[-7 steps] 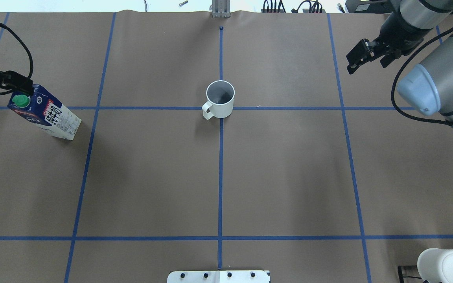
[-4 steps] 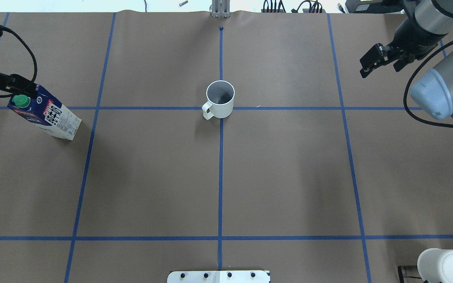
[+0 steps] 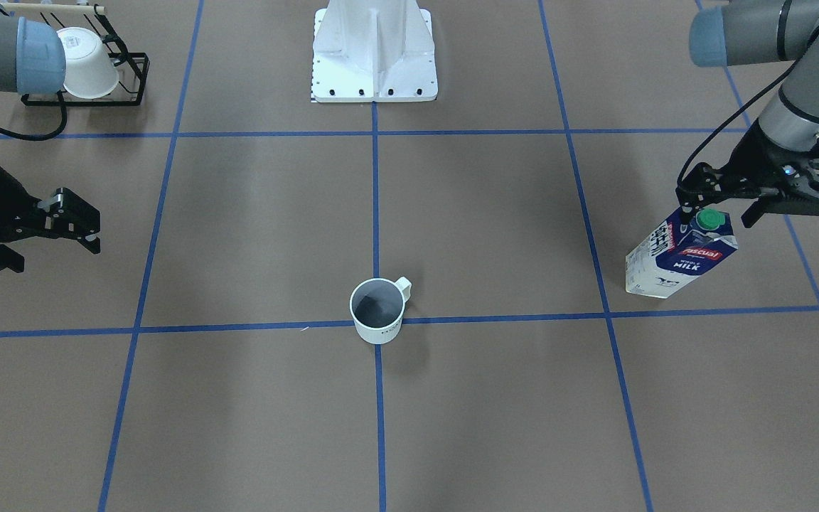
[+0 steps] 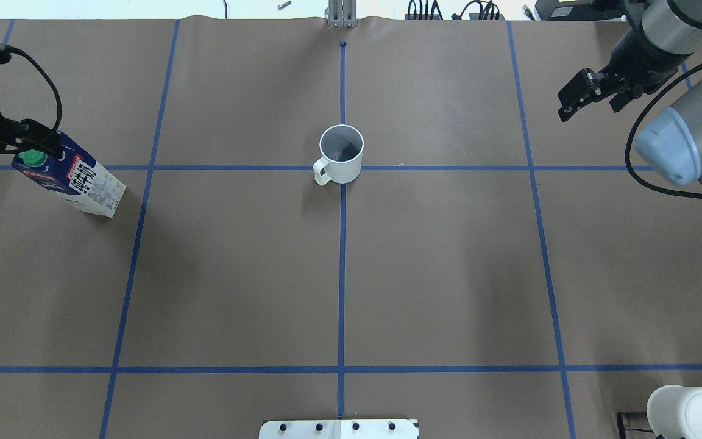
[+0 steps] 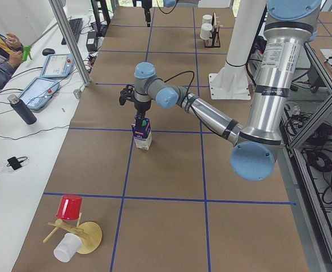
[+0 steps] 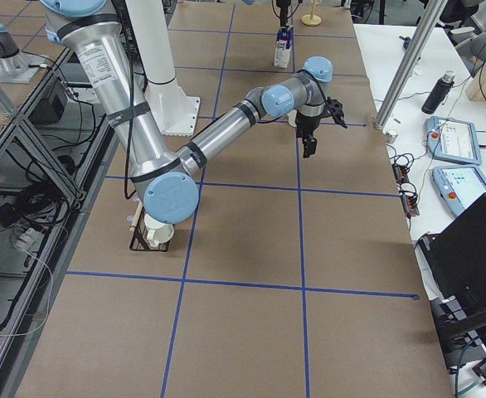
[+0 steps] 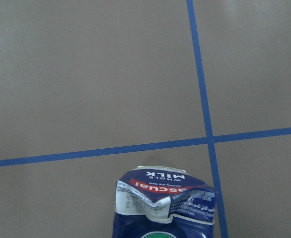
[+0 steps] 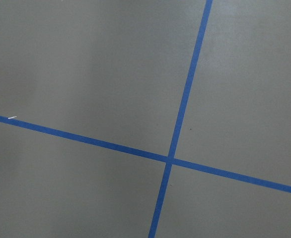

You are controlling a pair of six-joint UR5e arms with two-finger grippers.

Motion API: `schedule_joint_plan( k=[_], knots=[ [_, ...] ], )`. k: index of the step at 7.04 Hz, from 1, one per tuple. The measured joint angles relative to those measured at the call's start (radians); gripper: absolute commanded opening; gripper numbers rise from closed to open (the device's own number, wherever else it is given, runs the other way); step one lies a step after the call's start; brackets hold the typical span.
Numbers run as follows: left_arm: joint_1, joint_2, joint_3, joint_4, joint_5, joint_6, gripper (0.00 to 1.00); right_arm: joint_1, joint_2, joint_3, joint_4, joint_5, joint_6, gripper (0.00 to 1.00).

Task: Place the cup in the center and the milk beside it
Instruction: 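Raise the right gripper away while the left gripper reaches the milk carton, then close the left gripper on top of the Pascual milk carton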

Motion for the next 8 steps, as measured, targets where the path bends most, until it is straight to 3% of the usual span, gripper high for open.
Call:
schedule_joint_plan(
  k=[8],
  knots=[
    [0.027,-0.03,0.061,-0.039,-0.003,-0.007,0.97,0.018,-0.028,0.009,-0.004,-0.008,0.004,1.0]
  ],
)
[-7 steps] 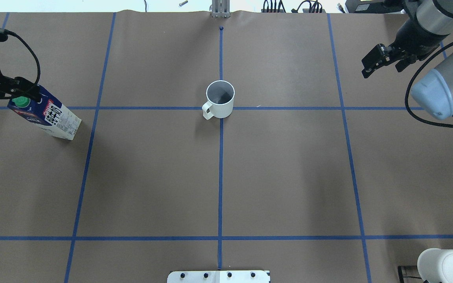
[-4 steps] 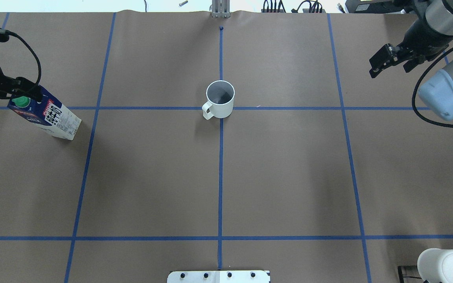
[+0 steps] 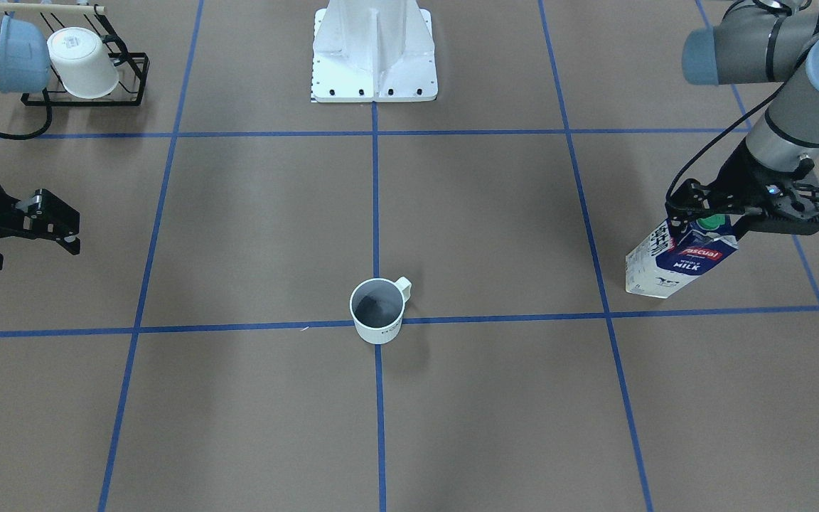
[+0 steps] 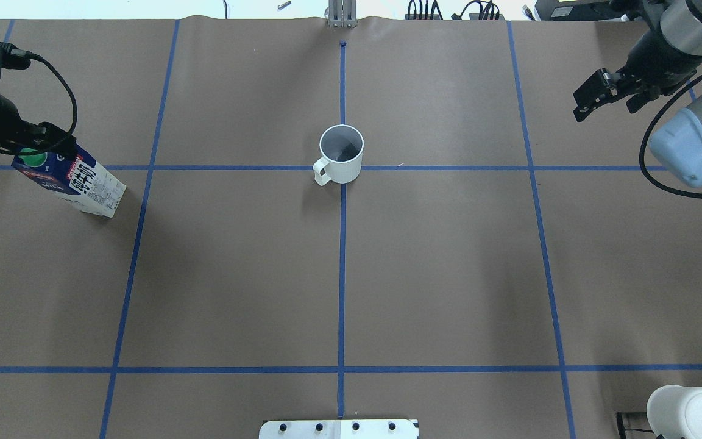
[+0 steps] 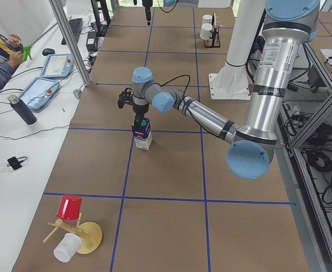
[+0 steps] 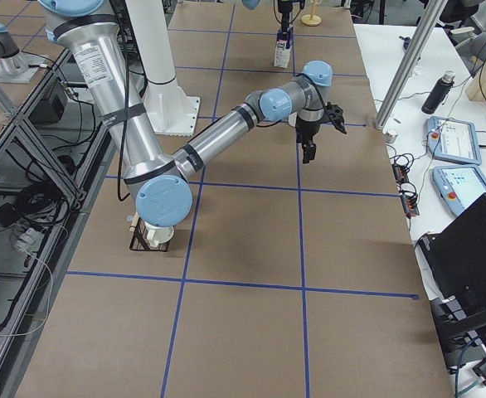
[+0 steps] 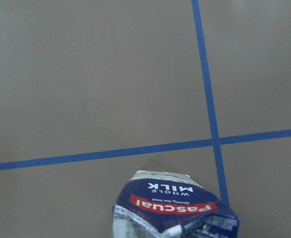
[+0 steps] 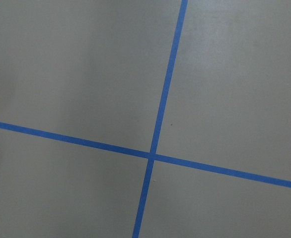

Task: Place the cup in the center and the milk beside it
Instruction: 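Close the left gripper on top of the Pascual milk carton, then carry the milk carton with the left gripper beside the mug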

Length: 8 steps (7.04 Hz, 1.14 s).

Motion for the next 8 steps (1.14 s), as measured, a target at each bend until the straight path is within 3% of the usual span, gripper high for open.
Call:
schedule_joint_plan(
  k=[3,4,5,6,8],
  knots=[
    [0.01,-0.008,0.042,0.0,0.002,0.004,0.95,-0.001,0.002,-0.002,0.0,0.0,0.001,1.0],
    [0.011,-0.02,0.054,0.001,0.0,0.001,0.74,-0.001,0.002,-0.002,0.0,0.0,0.001,1.0],
    [0.011,-0.036,0.064,0.003,-0.002,-0.002,0.29,-0.001,0.002,-0.002,0.0,0.001,0.002,1.0],
    [0.011,-0.045,0.068,0.005,-0.022,-0.003,0.0,-0.002,0.003,-0.002,0.0,0.001,0.003,1.0],
    [0.01,-0.048,0.065,0.01,-0.109,-0.003,0.0,-0.005,0.004,-0.005,0.0,0.001,0.006,1.0]
  ],
)
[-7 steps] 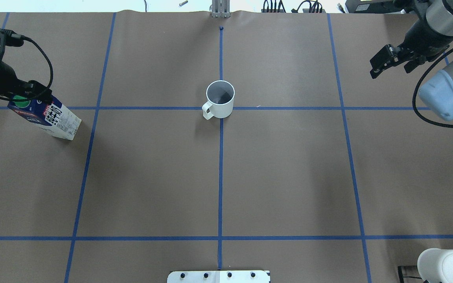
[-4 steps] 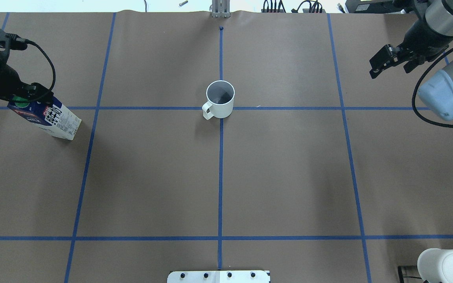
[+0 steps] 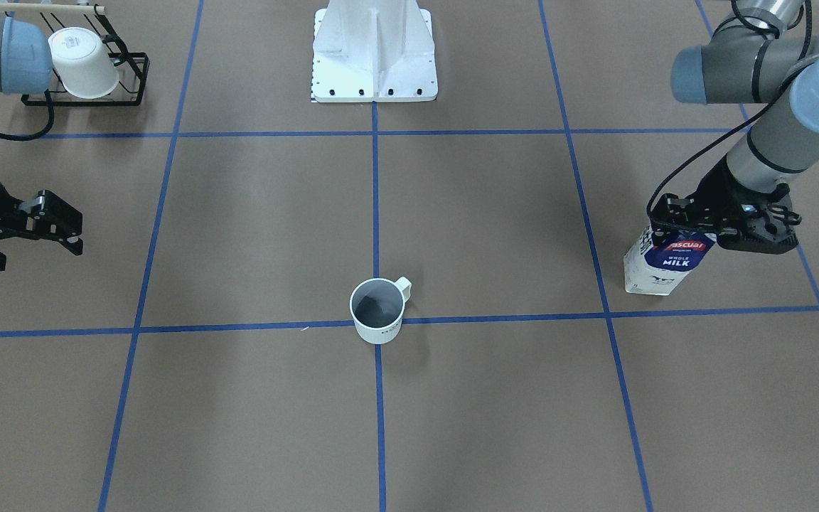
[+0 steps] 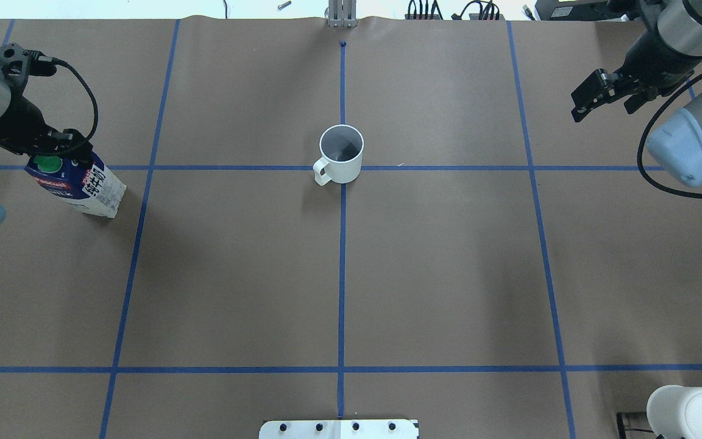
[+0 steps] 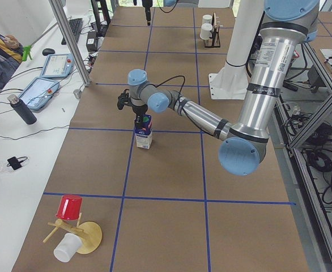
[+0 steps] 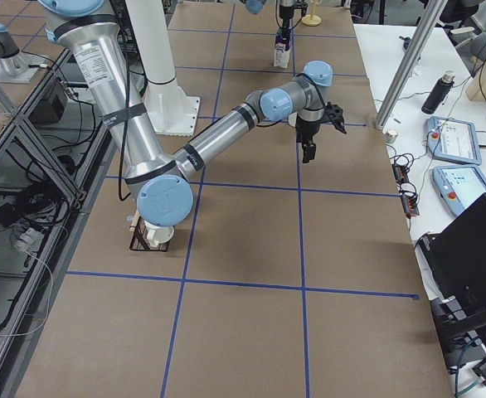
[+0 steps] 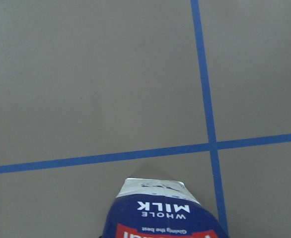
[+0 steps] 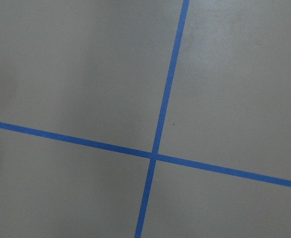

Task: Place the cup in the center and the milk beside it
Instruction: 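Carry the milk carton with the left gripper beside the mug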

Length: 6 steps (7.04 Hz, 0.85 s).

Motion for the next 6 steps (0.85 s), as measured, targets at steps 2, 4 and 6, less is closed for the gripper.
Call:
schedule_joint_plan(
  k=[2,4,6],
  knots=[
    [-0.034,-0.02,-0.024,0.054,-0.087,0.0,0.0,-0.002,0.003,-0.003,0.0,-0.001,0.002,1.0],
    [-0.085,-0.16,-0.032,0.242,-0.132,-0.011,0.0,-0.003,0.004,-0.003,0.0,-0.001,0.003,1.0],
    [-0.059,-0.338,0.03,0.33,-0.121,-0.136,0.0,0.0,-0.001,-0.003,0.0,-0.001,0.002,1.0]
  ],
)
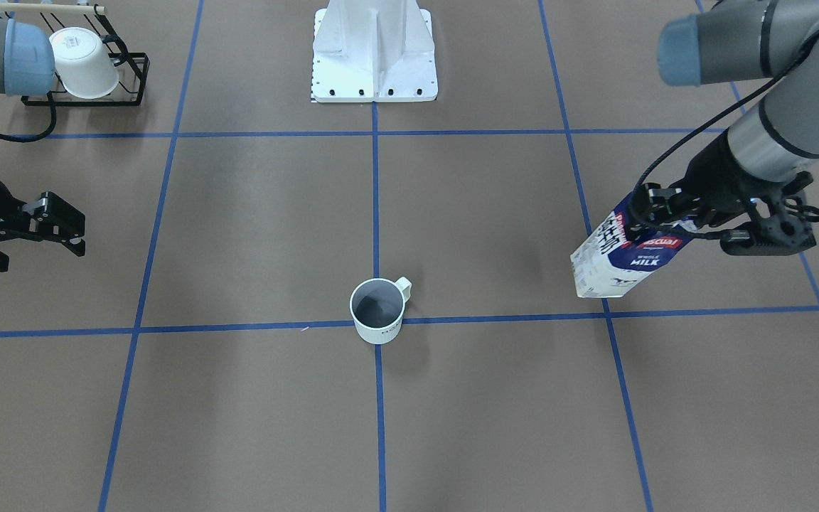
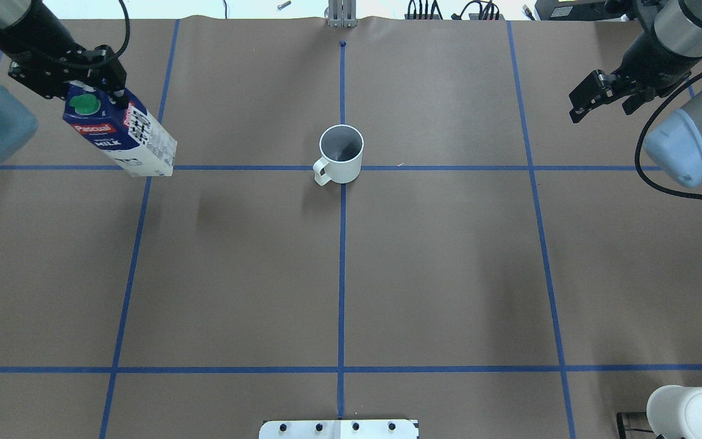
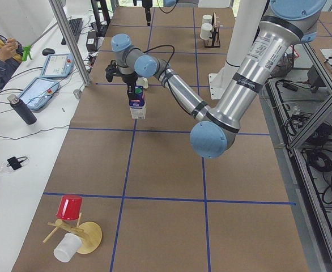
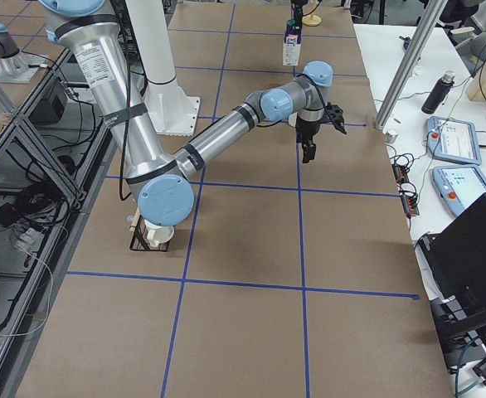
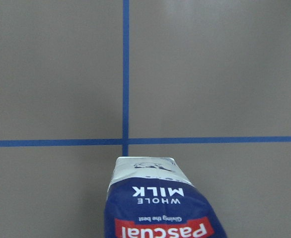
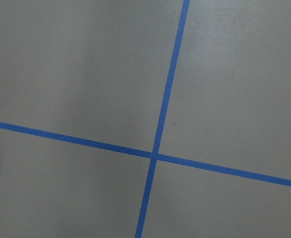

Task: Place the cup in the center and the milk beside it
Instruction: 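Carry the milk carton with the left gripper beside the mug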

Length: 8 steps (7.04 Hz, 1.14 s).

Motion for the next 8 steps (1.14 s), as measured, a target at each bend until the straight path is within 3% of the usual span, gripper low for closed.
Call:
schedule_joint_plan(
  k=[2,4,6,8],
  knots=[
    [0.089,-0.19,0.155,-0.024,0.073,-0.145,0.0,0.029,-0.036,0.005,0.0,-0.001,-0.004,1.0],
    [0.156,-0.328,0.341,-0.135,0.14,-0.241,0.0,0.055,-0.071,0.008,0.002,-0.006,-0.009,1.0],
    [0.194,-0.392,0.451,-0.21,0.176,-0.272,0.0,0.068,-0.089,0.015,0.002,-0.008,-0.01,1.0],
    [0.219,-0.41,0.493,-0.258,0.181,-0.284,0.0,0.07,-0.095,0.017,0.002,-0.008,-0.009,1.0]
  ],
)
